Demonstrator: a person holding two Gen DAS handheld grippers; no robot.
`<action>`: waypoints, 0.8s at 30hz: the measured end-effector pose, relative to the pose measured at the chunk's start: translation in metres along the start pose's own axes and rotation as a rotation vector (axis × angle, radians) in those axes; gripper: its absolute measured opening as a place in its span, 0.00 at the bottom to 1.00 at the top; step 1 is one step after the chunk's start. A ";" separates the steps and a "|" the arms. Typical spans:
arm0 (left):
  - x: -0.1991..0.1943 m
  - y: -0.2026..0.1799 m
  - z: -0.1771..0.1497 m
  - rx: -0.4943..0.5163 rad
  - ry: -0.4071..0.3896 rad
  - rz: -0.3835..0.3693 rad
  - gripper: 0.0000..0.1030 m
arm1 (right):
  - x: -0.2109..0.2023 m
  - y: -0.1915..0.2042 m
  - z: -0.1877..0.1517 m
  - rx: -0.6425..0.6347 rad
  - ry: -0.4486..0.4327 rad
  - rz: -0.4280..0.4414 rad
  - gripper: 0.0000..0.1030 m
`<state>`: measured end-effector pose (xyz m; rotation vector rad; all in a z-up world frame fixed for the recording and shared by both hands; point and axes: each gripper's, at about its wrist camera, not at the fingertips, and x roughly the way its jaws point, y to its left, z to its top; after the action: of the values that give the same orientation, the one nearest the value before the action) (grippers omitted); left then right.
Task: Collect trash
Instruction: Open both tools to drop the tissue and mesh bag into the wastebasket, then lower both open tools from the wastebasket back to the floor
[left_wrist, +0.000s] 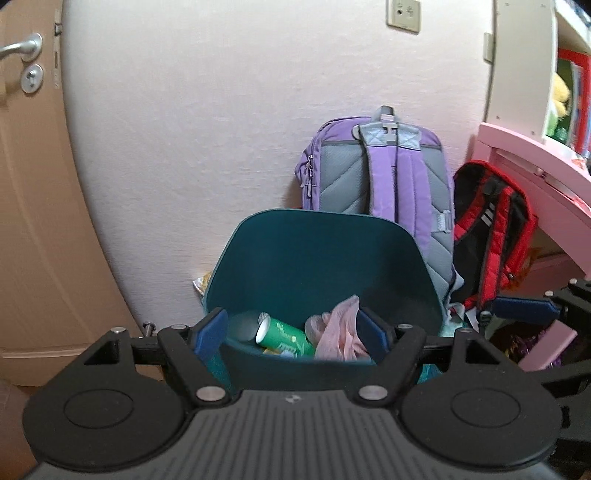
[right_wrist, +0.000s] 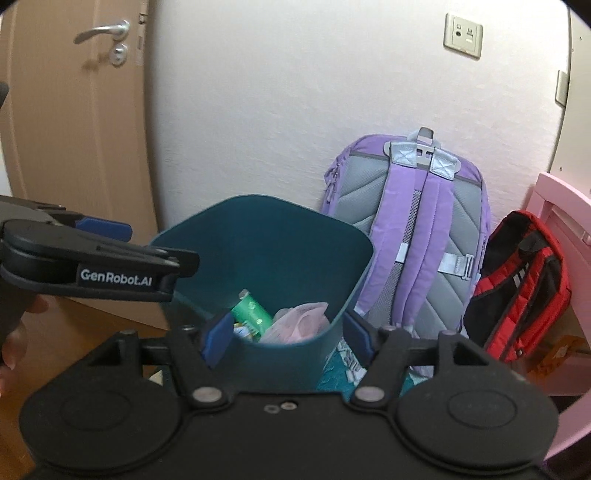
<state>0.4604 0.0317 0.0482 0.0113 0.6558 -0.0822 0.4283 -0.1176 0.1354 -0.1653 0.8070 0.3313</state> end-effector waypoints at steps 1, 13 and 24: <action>-0.009 -0.001 -0.004 0.004 -0.003 -0.002 0.74 | -0.006 0.003 -0.003 -0.003 -0.002 0.000 0.63; -0.082 -0.007 -0.058 0.028 0.004 -0.035 0.74 | -0.057 0.019 -0.051 0.012 0.015 0.037 0.66; -0.095 -0.007 -0.128 0.015 0.077 -0.041 0.74 | -0.060 0.032 -0.105 0.050 0.069 0.071 0.70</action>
<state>0.3070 0.0366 0.0049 0.0157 0.7326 -0.1263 0.3068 -0.1296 0.1065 -0.1017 0.8902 0.3737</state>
